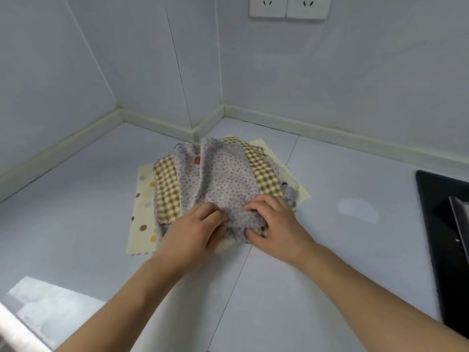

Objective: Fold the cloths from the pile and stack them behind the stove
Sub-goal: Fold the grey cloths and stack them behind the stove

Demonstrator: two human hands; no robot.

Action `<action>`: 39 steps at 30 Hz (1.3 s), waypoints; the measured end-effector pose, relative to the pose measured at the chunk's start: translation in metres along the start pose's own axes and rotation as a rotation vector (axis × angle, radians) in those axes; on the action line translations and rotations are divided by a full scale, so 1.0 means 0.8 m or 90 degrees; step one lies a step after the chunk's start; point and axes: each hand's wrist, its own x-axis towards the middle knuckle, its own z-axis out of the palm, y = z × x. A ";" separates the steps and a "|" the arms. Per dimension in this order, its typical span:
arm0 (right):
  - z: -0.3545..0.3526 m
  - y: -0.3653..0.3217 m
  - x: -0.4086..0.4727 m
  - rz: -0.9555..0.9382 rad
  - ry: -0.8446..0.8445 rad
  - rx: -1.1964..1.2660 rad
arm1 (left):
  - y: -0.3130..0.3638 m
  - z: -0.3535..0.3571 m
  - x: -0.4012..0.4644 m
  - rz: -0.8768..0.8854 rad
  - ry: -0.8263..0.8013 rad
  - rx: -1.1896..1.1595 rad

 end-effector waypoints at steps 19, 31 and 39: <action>-0.161 -0.177 -0.120 0.053 0.185 -0.176 | 0.169 -0.197 -0.024 0.128 0.079 0.156; -0.248 -0.213 -0.256 0.229 0.079 0.031 | 0.249 -0.241 -0.061 -0.117 -0.032 -0.201; -0.236 -0.136 -0.234 0.228 0.057 -0.070 | 0.219 -0.157 -0.006 -0.119 -0.037 -0.173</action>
